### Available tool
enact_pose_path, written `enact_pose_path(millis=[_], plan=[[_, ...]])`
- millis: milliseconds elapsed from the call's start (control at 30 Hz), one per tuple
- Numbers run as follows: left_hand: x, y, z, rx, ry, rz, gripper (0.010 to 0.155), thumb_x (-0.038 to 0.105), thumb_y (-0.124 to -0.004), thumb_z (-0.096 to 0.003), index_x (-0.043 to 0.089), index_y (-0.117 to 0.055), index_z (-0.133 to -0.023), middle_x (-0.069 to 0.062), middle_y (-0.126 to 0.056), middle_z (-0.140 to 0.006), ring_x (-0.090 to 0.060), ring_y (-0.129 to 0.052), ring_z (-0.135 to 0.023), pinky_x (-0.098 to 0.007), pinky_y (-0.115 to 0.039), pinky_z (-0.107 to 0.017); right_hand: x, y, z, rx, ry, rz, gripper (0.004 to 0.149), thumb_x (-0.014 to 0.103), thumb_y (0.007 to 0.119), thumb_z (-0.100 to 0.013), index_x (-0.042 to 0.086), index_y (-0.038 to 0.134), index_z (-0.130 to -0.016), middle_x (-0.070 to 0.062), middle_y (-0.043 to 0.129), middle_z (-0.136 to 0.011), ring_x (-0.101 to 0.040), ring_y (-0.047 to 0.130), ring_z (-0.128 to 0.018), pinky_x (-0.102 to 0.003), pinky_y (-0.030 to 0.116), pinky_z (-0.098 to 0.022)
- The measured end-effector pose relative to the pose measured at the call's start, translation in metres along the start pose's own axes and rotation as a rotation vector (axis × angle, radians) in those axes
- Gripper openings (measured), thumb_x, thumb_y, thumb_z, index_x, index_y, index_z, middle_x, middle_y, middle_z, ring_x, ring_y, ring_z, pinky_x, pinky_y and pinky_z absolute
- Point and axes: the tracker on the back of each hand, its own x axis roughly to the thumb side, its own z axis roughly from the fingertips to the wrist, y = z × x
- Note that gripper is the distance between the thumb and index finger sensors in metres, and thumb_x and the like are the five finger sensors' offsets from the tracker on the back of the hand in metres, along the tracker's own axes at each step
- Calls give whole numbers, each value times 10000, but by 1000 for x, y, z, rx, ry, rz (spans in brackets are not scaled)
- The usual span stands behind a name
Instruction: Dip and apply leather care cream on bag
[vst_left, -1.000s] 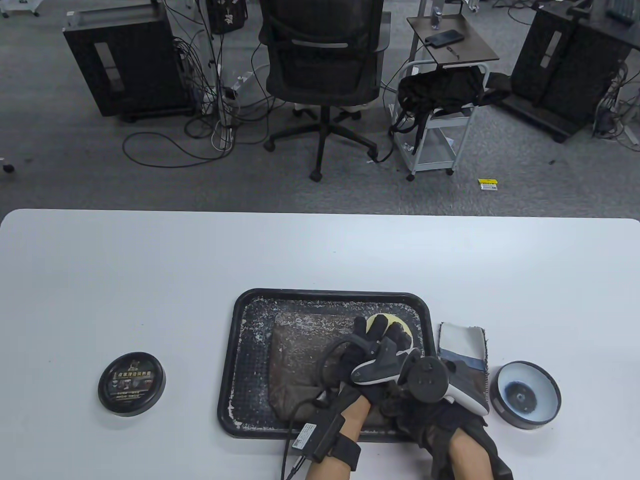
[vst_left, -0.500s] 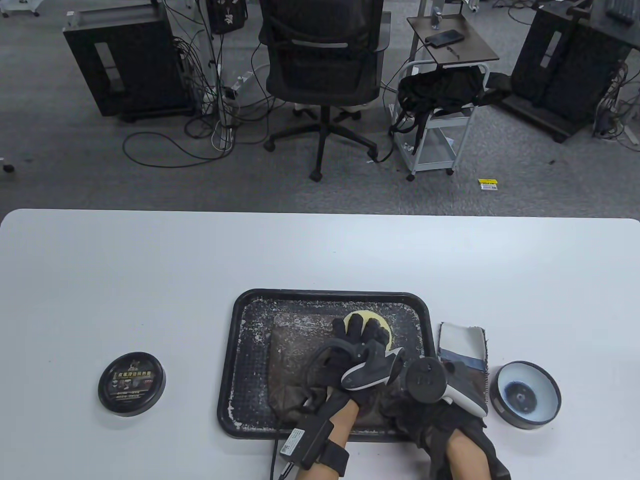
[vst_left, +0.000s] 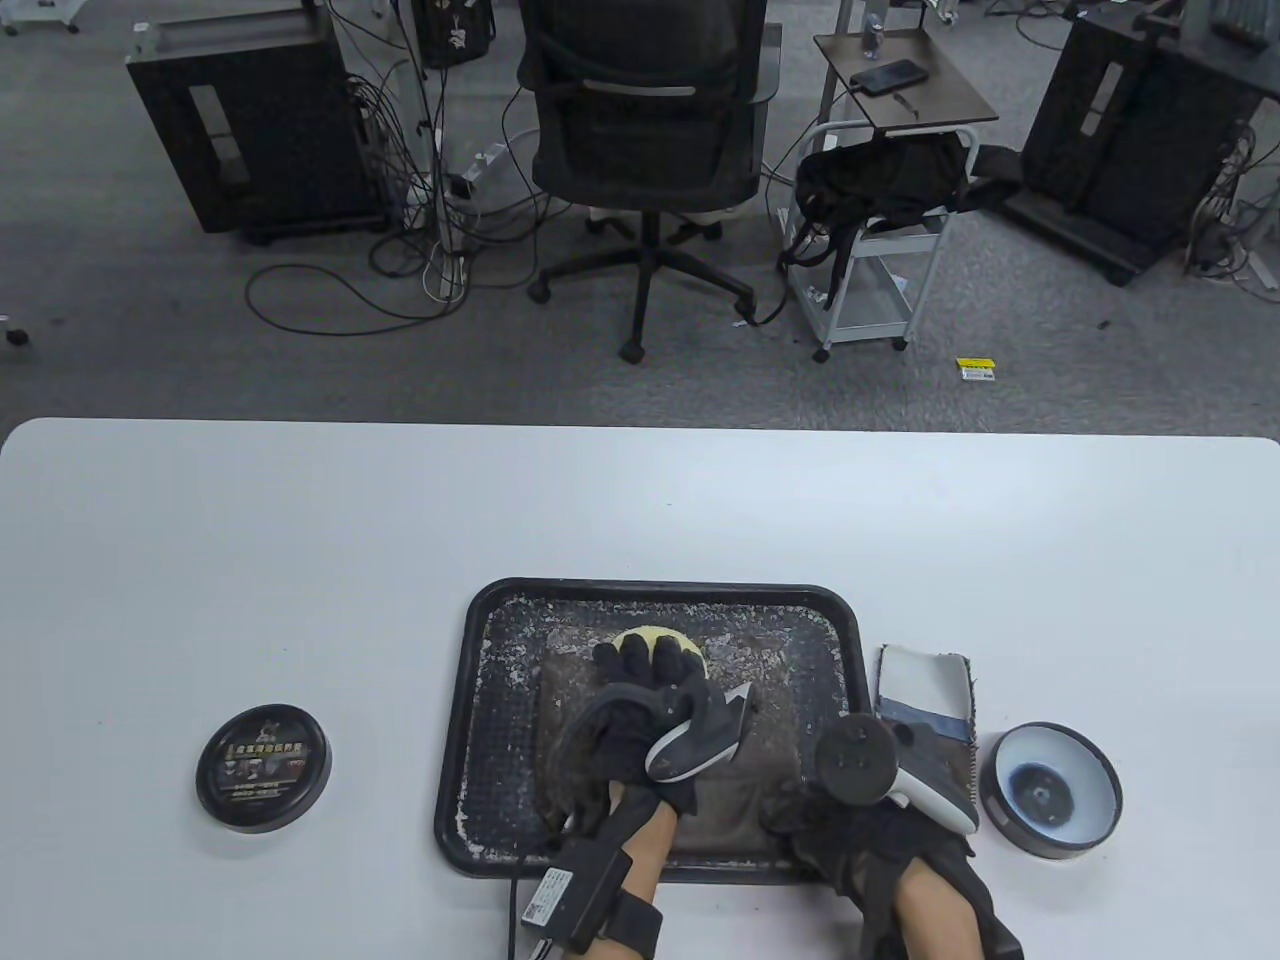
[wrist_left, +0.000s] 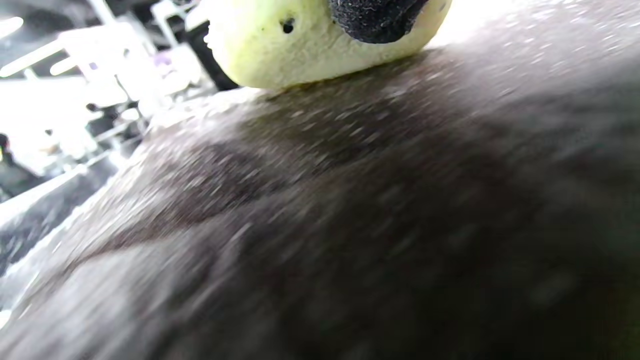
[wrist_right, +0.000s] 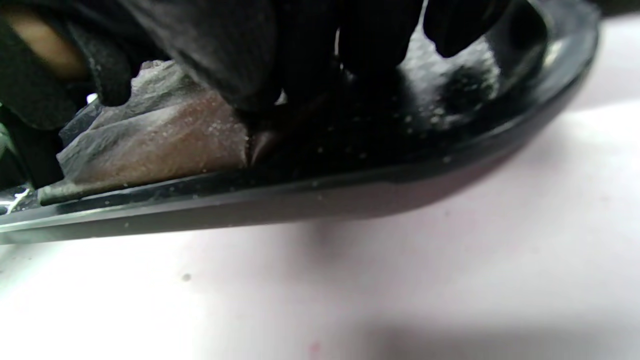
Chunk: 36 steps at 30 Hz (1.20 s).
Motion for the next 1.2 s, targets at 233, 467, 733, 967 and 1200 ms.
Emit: enact_pose_path(millis=[233,467,733,967,1200], plan=[[-42,-11,5,9,82,-78,581,353,-668,-581,448,-428,-1101,144,-466,-1226,-210,-555,-1163,-544,-489,-843,-2,0,0,0,2,-18,487,245,793,-393,244,842,-877,-49,748,-971,-344,660,-931,-587,597,-665],[-87,-29,11,-52,247,67,582,347,-670,-581,416,-430,-1107,110,-477,-1222,-233,-584,-1149,-548,-502,-834,-1,-1,1,-11,9,-22,483,244,793,-392,242,851,-871,-50,758,-966,-344,670,-927,-586,603,-661],[-101,-35,14,-76,312,176,581,341,-678,-579,376,-447,-1110,62,-511,-1210,-248,-630,-1128,-534,-520,-829,-2,-1,1,-19,13,-20,480,243,793,-391,240,857,-867,-51,768,-960,-347,680,-922,-581,608,-661],[-83,-22,15,-18,226,117,566,342,-693,-573,369,-498,-1103,53,-556,-1197,-228,-643,-1121,-493,-524,-841,-3,-1,1,-21,11,-17,480,244,793,-391,238,857,-866,-54,769,-958,-349,681,-920,-582,608,-660],[-52,-13,16,-26,79,166,575,345,-687,-577,377,-468,-1107,66,-505,-1209,-219,-573,-1140,-488,-502,-847,-3,-1,1,-22,8,-20,481,243,793,-390,231,859,-866,-62,769,-957,-356,680,-919,-580,609,-660]])
